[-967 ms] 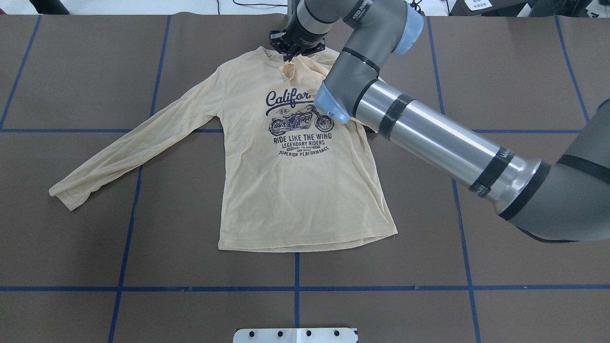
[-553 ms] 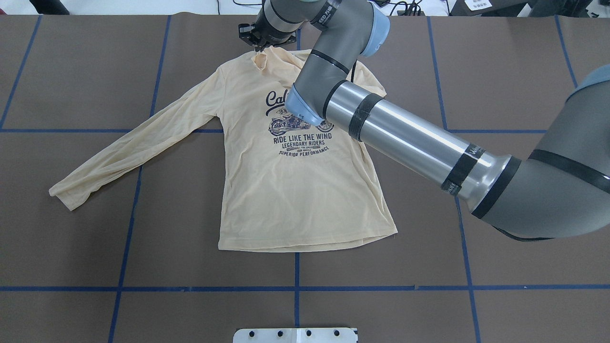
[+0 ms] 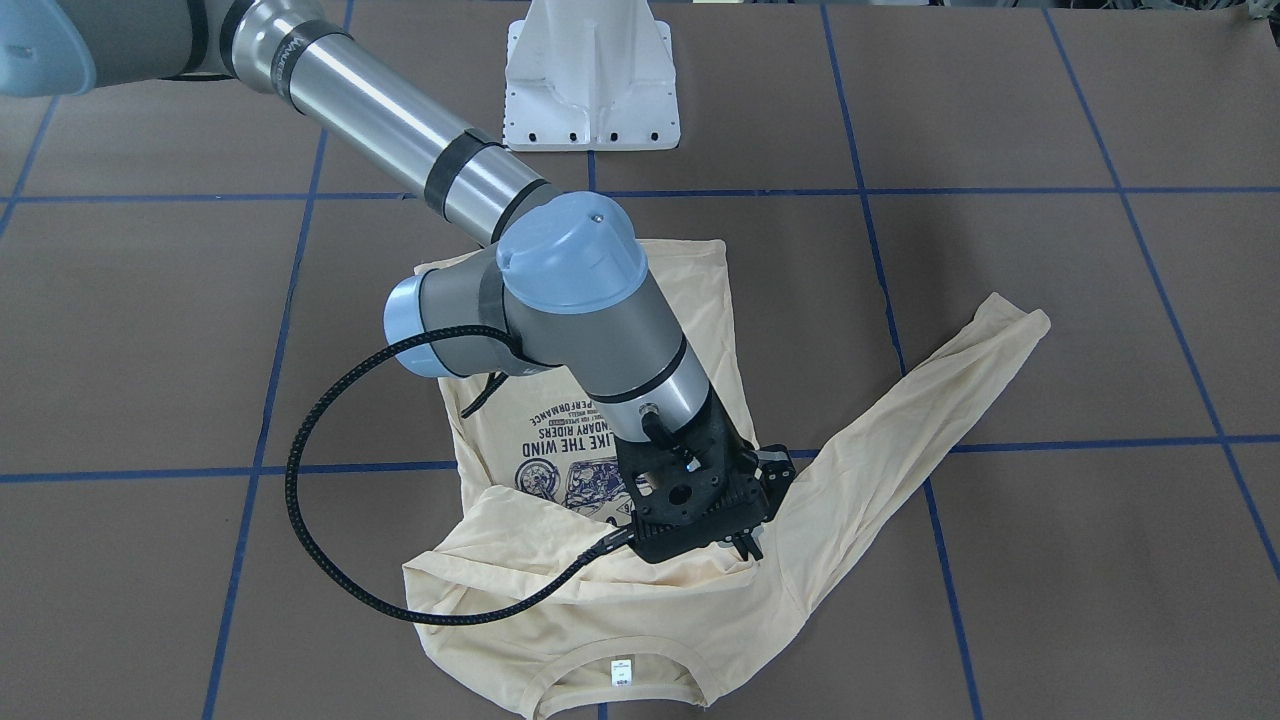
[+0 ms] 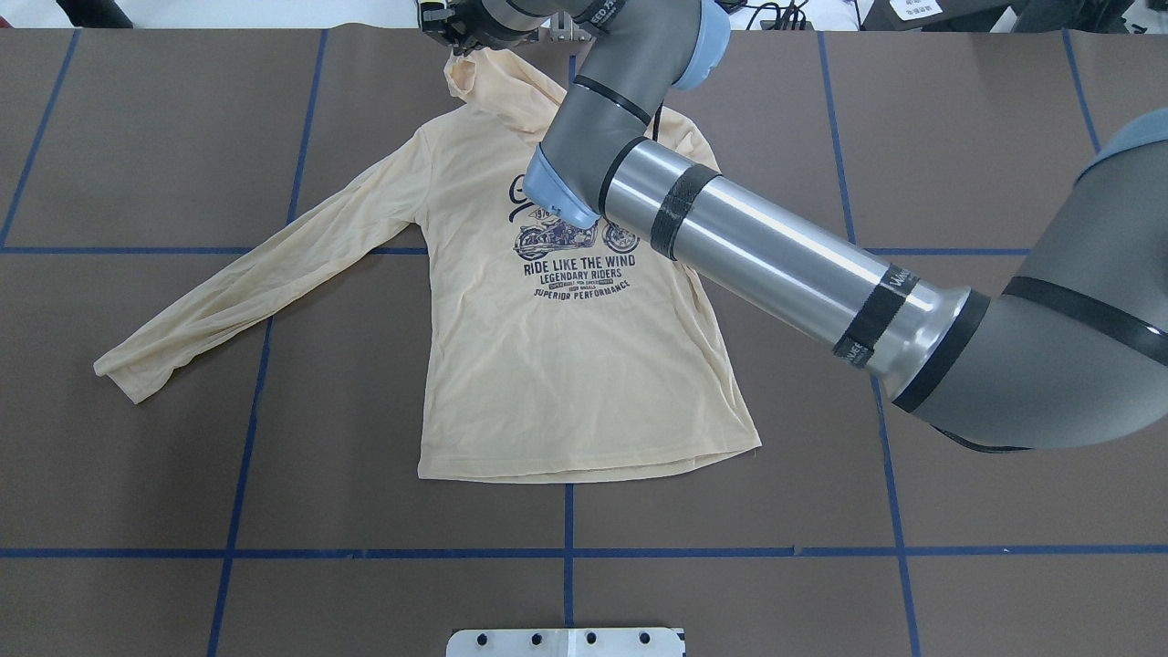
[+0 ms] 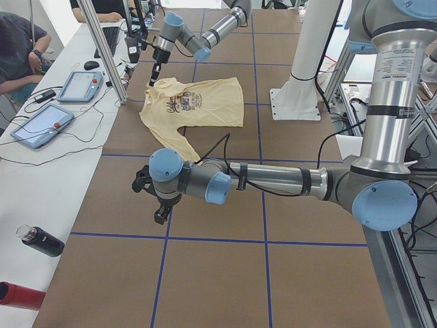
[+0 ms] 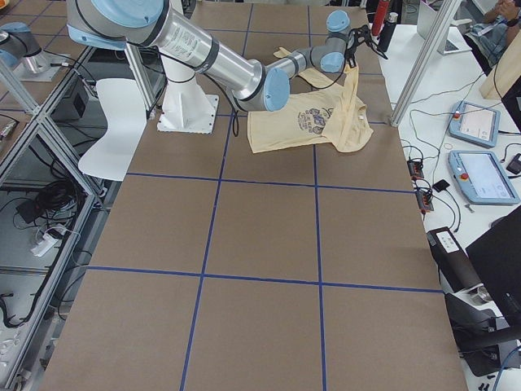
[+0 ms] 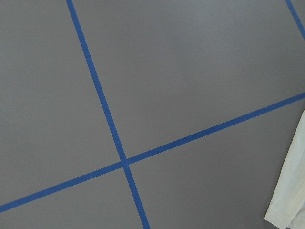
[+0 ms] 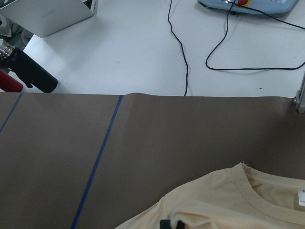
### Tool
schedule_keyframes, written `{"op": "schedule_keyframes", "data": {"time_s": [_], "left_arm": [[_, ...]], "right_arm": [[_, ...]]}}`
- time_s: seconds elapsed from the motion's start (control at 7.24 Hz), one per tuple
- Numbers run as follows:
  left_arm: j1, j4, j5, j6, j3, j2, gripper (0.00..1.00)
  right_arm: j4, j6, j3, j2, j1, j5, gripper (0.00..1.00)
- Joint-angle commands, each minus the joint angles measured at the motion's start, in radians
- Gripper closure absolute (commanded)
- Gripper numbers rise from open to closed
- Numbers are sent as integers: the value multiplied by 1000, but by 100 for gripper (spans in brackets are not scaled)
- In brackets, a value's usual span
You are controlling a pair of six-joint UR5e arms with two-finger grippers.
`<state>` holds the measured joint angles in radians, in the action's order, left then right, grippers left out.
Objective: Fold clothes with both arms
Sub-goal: 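Carry the sleeve across the shirt body toward the left gripper's side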
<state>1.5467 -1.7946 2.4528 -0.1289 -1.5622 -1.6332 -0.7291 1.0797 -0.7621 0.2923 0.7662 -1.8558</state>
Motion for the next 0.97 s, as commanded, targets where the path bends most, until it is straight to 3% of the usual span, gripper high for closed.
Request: {"op": "schedule_keyframes", "data": {"time_s": [0.0,0.83], "left_arm": [[4,0,0,-1,1,1,0],[4,-2,0,-1,20,1,0]], "right_arm": [[4,0,-5,-16,-56,85,100],[-3,-3,47,-2,-179,193,100]]}}
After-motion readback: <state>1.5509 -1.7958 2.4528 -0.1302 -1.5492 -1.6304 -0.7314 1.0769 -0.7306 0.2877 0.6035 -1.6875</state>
